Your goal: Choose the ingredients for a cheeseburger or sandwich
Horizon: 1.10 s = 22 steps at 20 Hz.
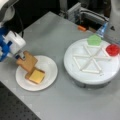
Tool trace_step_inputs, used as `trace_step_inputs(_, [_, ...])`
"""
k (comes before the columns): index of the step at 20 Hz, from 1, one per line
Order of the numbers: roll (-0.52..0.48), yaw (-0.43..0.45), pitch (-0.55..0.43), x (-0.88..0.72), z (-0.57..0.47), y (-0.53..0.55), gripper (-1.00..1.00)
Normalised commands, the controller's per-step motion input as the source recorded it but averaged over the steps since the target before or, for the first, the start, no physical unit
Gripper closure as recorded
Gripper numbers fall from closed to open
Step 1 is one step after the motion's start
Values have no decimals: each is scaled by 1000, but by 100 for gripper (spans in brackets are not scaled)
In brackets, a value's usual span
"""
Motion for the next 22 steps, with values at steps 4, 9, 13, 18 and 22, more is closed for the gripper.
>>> trace_step_inputs(4, [-374, 44, 75, 120, -3, 189, 100])
trace_step_inputs(9, [-371, -4, 39, -9, -71, 245, 100])
trace_step_inputs(13, [-340, -38, 8, -128, -75, 267, 100])
trace_step_inputs(18, [-317, -52, -33, -197, -49, 294, 100])
trace_step_inputs(22, [-298, -45, -63, -235, -30, 310, 100])
